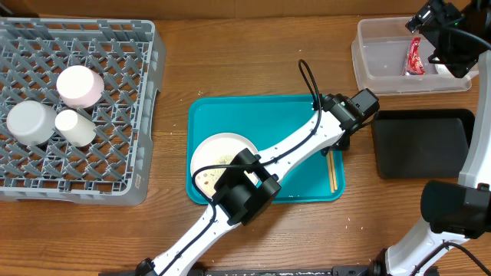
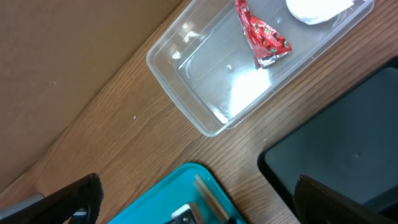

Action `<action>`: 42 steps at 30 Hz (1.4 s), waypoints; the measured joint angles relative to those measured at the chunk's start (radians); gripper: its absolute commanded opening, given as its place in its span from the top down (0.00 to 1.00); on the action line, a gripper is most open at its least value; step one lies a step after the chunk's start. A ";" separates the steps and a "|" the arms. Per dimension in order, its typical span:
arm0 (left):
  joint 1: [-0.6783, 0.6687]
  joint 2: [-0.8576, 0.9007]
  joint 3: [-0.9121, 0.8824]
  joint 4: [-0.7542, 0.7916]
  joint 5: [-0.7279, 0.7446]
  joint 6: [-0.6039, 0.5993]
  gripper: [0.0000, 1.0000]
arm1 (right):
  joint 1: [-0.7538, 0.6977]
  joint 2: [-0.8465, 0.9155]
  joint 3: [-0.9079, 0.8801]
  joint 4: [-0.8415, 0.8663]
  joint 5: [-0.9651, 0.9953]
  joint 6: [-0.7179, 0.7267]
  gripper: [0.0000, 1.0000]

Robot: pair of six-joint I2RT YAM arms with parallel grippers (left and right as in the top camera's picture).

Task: Sort waste into correct bins and load items into the dishwasher
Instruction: 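Move the left gripper over the wooden chopsticks on the tray, then grasp one wooden chopstick with the left gripper and lift it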

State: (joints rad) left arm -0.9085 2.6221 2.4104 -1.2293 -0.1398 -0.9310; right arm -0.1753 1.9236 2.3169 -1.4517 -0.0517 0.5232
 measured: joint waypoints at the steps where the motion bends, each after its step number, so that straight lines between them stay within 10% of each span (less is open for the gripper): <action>1: 0.000 0.000 -0.007 -0.001 -0.002 0.002 0.37 | 0.000 0.000 0.000 0.000 0.000 0.000 0.00; 42: 0.108 0.001 0.223 -0.254 0.122 0.135 0.39 | 0.000 0.000 0.000 0.001 0.000 0.000 0.00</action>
State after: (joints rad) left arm -0.8005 2.6232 2.6331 -1.4830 -0.0181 -0.7959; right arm -0.1753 1.9236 2.3169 -1.4509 -0.0513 0.5236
